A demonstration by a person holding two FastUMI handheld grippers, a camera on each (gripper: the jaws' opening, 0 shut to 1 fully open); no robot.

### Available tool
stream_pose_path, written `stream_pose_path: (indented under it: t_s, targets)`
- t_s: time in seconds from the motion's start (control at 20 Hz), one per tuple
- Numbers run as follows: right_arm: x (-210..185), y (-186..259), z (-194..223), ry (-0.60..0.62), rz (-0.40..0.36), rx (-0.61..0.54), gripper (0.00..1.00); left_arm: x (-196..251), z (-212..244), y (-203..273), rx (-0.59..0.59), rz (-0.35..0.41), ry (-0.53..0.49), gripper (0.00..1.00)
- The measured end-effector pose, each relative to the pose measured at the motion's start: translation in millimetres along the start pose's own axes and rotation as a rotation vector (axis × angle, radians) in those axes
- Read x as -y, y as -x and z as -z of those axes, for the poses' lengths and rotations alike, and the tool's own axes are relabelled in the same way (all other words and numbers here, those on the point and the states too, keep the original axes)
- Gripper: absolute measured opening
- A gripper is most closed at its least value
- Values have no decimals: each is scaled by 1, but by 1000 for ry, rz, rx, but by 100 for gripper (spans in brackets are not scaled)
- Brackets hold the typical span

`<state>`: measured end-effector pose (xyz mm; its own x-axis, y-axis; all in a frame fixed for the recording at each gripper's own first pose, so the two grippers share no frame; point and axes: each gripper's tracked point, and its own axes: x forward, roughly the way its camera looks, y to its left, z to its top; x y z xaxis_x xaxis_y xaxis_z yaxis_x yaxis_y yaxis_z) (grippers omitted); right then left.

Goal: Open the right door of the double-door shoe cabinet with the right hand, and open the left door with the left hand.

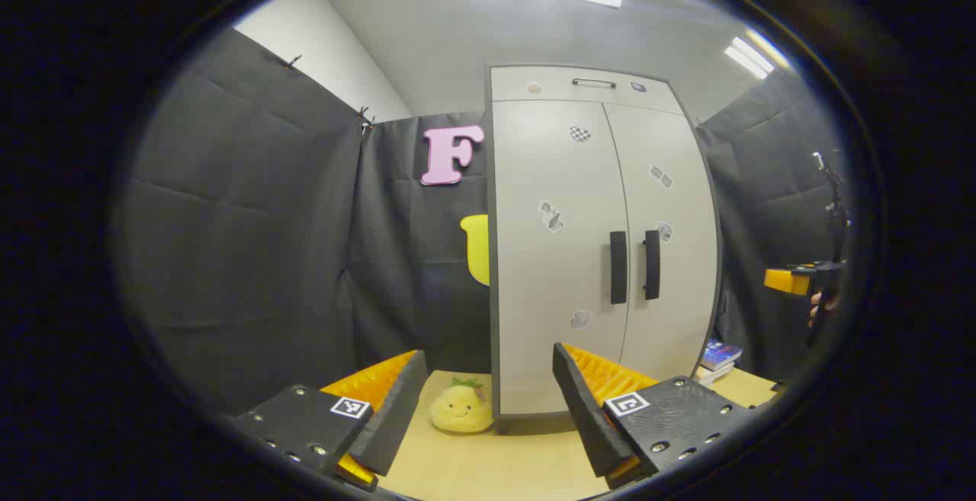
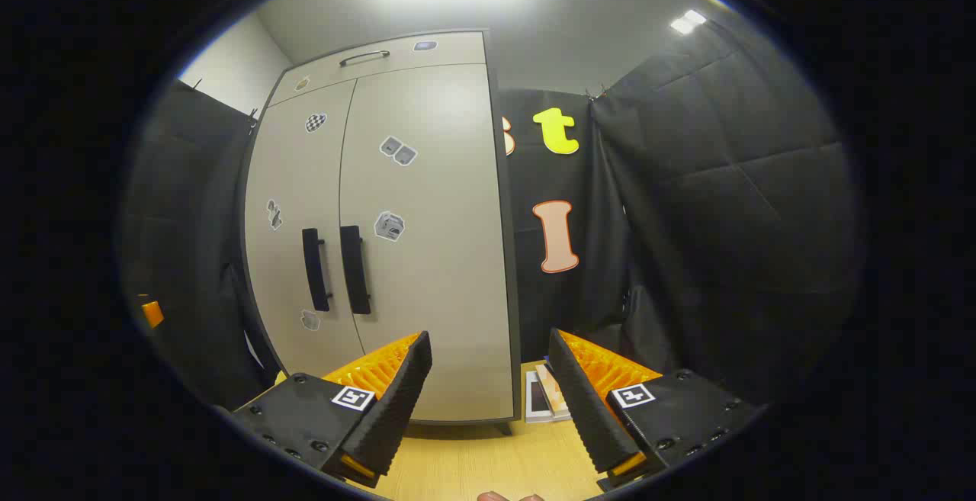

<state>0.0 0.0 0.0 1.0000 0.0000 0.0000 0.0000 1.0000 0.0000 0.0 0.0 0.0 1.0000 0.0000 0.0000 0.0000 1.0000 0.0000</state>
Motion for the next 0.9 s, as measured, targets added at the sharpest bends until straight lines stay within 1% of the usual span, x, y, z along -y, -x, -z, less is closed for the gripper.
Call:
stream_pose_path:
  t_s: [0.2, 0.3, 0.45, 0.55, 0.6, 0.75, 0.9]
  targets:
    - [-1, 2, -3, 5, -24, -6, 97, -2, 8, -2, -11, -7, -5, 95]
    - [-5, 0, -5, 7, -42, -8, 97, -2, 9, -1, -14, -7, 9, 96]
    - [-23, -3, -10, 10, -68, -12, 97, -6, 14, 2, -14, -21, 31, 96]
    - [-34, -9, -12, 4, -86, -15, 97, -10, 20, 4, -25, -44, -3, 96]
    - [-39, -11, -15, 1, -97, -15, 97, -9, 22, 5, -33, -46, -5, 95]
    - [-52, -19, -24, -8, -127, -9, 97, -3, 29, 5, -42, -33, 36, 96]
    - [-64, -28, -36, -11, -151, 5, 97, -2, 35, 7, -55, -43, 21, 96]
